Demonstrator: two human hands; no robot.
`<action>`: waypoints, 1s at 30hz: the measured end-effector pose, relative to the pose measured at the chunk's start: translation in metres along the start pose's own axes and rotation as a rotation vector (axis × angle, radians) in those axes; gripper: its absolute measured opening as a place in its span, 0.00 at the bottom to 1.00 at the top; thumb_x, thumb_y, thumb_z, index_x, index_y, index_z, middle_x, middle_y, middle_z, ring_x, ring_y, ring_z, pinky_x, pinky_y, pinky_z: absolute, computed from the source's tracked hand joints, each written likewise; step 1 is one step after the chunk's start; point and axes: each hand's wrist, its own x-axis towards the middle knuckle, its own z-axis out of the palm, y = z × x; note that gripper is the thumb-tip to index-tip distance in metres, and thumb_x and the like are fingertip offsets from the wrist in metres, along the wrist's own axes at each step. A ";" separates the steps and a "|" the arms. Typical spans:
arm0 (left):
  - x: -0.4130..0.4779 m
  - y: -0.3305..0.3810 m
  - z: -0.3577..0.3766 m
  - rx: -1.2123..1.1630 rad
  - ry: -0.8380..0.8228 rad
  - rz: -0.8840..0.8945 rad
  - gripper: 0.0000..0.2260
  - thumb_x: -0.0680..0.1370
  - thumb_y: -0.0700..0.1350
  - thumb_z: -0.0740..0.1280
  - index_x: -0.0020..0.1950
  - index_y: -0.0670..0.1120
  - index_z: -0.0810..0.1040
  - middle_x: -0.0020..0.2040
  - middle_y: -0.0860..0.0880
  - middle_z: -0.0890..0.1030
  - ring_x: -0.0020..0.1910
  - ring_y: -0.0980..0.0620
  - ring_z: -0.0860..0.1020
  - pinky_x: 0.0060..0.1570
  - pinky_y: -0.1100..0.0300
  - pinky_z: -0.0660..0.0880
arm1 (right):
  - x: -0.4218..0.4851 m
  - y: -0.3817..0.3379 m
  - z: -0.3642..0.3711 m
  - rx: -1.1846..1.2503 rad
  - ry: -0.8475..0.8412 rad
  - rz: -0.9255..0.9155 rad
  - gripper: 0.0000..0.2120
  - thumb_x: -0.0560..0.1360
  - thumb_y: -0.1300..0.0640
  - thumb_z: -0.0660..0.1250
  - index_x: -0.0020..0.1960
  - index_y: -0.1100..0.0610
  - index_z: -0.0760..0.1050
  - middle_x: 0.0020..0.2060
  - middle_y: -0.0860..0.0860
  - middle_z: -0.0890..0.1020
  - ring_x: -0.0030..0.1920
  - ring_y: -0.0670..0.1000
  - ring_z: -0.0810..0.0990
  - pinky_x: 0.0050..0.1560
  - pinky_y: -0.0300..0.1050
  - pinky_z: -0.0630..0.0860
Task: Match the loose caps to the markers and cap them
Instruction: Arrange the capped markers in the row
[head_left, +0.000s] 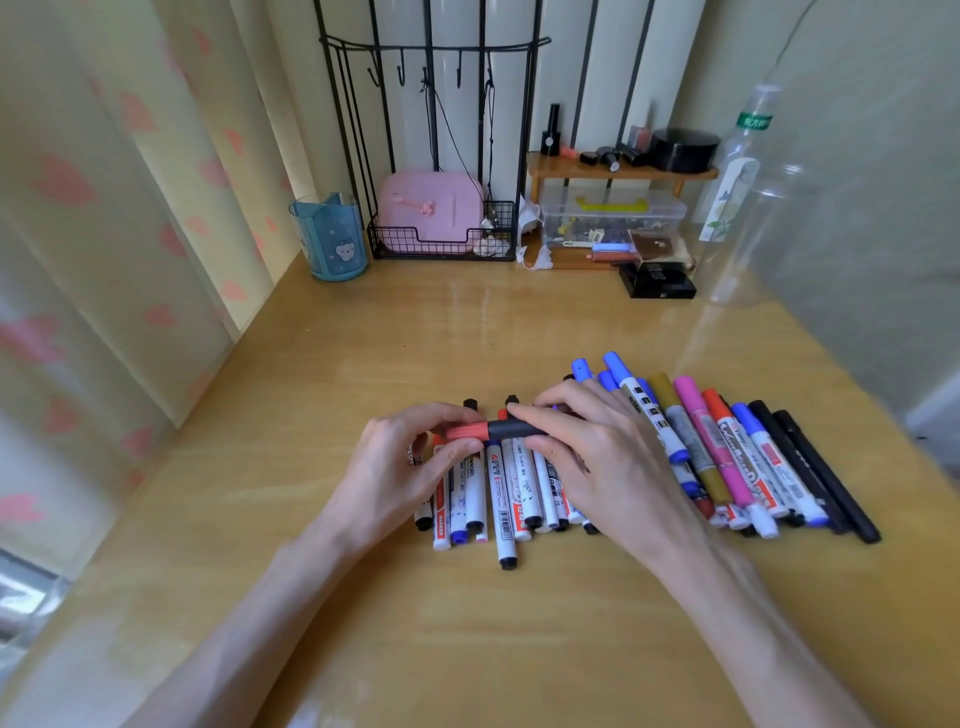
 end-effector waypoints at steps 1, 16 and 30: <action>0.000 -0.001 0.000 0.004 -0.001 0.000 0.13 0.79 0.53 0.71 0.60 0.48 0.85 0.52 0.61 0.85 0.47 0.63 0.81 0.45 0.74 0.70 | 0.000 0.000 0.000 0.013 0.007 0.007 0.16 0.78 0.58 0.74 0.65 0.55 0.82 0.51 0.47 0.81 0.51 0.50 0.79 0.55 0.47 0.77; -0.003 0.006 0.002 0.039 0.076 0.058 0.12 0.82 0.50 0.70 0.58 0.44 0.86 0.47 0.57 0.85 0.46 0.58 0.82 0.46 0.71 0.73 | -0.002 -0.010 0.008 0.027 0.143 0.018 0.10 0.79 0.54 0.69 0.57 0.55 0.85 0.42 0.46 0.83 0.41 0.50 0.79 0.38 0.46 0.75; 0.001 -0.005 -0.009 0.087 -0.015 0.090 0.11 0.84 0.49 0.69 0.63 0.46 0.85 0.50 0.59 0.83 0.47 0.59 0.81 0.47 0.71 0.71 | 0.002 -0.024 0.004 0.031 0.056 0.068 0.09 0.80 0.51 0.71 0.59 0.51 0.84 0.44 0.44 0.84 0.43 0.50 0.81 0.41 0.51 0.78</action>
